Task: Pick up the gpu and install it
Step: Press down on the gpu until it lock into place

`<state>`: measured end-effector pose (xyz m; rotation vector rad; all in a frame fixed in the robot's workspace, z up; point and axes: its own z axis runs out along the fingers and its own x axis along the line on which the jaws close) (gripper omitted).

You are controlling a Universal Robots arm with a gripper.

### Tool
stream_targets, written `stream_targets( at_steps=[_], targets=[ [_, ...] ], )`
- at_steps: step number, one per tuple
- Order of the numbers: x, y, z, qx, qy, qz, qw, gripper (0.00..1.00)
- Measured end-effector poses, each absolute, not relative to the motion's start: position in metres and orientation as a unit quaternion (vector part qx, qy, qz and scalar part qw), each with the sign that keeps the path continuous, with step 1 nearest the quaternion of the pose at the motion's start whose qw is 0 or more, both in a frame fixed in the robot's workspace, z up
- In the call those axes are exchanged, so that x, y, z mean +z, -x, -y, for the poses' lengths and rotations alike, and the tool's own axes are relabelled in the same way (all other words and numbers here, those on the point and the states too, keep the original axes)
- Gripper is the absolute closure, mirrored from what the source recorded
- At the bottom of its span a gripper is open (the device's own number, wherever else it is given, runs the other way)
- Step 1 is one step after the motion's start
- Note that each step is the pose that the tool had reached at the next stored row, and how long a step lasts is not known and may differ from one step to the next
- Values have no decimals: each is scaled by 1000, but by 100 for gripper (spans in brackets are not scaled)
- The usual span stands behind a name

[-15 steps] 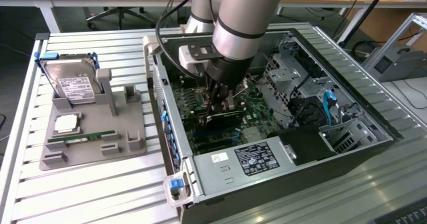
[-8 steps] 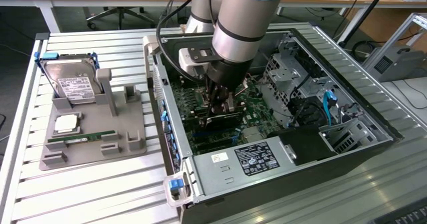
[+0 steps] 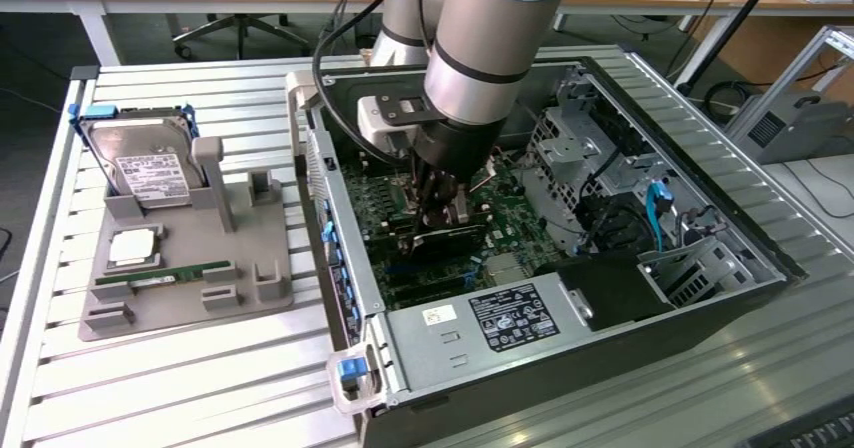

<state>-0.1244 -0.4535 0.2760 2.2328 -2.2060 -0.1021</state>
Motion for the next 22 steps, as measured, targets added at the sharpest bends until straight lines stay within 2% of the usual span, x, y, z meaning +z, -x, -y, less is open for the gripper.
stream_targets(
  at_steps=[11,22],
  targets=[
    [273,124,453,-33,-711,702,0,89],
    [282,124,453,-33,-711,702,1,89]
  ],
)
